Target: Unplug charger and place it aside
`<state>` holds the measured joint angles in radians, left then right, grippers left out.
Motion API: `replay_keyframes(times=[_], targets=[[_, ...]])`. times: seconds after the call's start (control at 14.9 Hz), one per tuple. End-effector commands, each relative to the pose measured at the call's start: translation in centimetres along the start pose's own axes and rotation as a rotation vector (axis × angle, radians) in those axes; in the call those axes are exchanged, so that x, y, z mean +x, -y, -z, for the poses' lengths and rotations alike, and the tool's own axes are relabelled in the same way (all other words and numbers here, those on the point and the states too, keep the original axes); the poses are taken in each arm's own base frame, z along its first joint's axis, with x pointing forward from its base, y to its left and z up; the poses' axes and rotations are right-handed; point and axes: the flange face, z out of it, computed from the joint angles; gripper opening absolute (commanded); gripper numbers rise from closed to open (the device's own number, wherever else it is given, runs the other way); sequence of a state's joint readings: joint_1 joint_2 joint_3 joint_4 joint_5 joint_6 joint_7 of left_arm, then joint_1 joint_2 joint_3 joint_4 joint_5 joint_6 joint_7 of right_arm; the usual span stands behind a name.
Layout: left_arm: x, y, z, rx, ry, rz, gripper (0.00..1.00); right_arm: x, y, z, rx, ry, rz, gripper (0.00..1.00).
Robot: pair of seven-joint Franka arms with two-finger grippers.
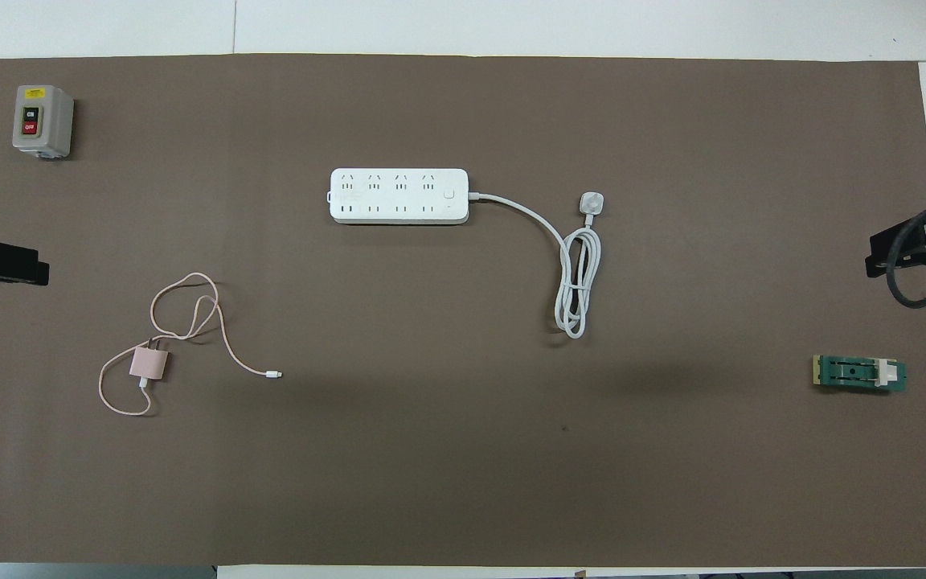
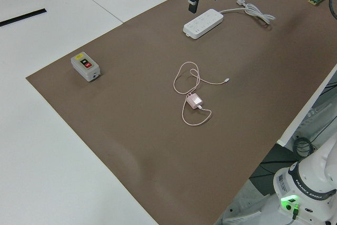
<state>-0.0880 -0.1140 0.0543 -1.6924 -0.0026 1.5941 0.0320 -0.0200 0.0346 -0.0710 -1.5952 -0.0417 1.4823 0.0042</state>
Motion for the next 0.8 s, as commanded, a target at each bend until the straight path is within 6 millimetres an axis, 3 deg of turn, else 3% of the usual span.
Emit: replay_keyframes(times=[0.0, 0.74], targets=[[-0.47, -0.27, 0.07, -0.015, 0.015, 0.014, 1.00, -0.33, -0.13, -0.04, 0.021, -0.012, -0.010, 1.00], [-0.41, -0.43, -0.34, -0.013, 0.032, 0.012, 1.00, -0.36, -0.05, 0.06, 0.021, -0.015, -0.007, 1.00]])
